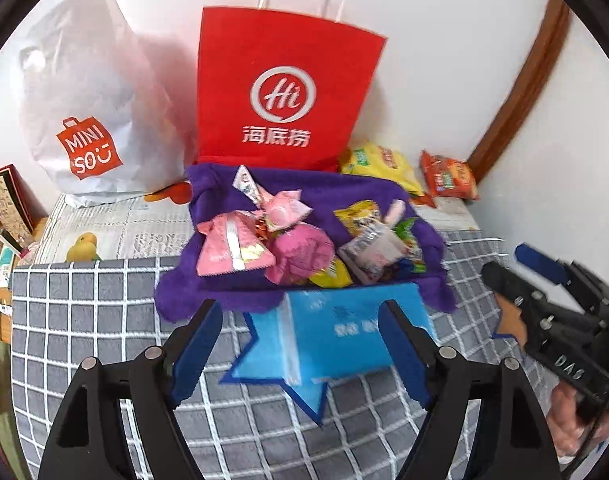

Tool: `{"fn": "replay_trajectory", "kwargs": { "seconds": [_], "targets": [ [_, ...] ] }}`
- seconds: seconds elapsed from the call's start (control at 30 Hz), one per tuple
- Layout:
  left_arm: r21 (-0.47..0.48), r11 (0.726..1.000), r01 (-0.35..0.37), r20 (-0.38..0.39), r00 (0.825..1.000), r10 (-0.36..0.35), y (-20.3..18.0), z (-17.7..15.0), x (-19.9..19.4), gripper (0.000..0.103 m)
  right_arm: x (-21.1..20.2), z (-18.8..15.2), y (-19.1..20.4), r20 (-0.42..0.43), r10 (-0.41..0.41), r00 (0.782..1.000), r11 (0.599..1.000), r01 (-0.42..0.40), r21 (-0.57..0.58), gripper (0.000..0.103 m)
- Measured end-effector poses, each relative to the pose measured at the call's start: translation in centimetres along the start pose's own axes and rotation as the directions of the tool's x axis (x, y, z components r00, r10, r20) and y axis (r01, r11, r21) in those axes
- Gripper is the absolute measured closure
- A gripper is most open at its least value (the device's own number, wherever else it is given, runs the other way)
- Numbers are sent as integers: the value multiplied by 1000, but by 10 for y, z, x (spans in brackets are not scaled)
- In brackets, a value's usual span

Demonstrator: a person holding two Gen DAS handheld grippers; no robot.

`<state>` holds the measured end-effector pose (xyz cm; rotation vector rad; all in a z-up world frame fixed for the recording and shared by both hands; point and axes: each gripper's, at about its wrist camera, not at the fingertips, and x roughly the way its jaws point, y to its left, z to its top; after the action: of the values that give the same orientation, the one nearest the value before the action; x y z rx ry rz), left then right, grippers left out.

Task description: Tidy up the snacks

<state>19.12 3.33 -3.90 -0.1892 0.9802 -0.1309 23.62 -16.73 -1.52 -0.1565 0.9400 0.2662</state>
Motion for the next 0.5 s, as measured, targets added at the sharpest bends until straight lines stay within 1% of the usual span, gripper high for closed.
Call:
{"fn": "replay_trajectory", "kwargs": {
  "seconds": [0.2, 0.27, 0.33, 0.4, 0.47, 0.5],
  "targets": [
    [8, 1000, 17, 25, 1000, -18, -10, -25, -24, 24, -34, -33, -8, -17, -7, 1000, 997, 9, 70, 40],
    [8, 1000, 18, 40, 999, -18, -12, -34, -33, 24, -47, -45, -9, -5, -19, 1000, 996, 19, 90, 40],
    [13, 1000, 14, 61, 998, -14, -15, -43, -42, 24, -58, -53, -8, 3, -22, 1000, 994, 22, 104, 36],
    [24, 1000, 14, 78, 997, -16, -18, -52, -54, 24, -72, -64, -7, 33, -26, 999, 993, 22, 120, 26],
    [30, 1000, 5, 99, 995, -7, -21, -60, -64, 24, -85, -74, -3, 67, -28, 997, 992, 19, 126, 22],
    [32, 999, -2, 109, 994, -2, -22, -64, -69, 24, -92, -78, -2, 79, -27, 997, 992, 17, 127, 22]
  ]
}}
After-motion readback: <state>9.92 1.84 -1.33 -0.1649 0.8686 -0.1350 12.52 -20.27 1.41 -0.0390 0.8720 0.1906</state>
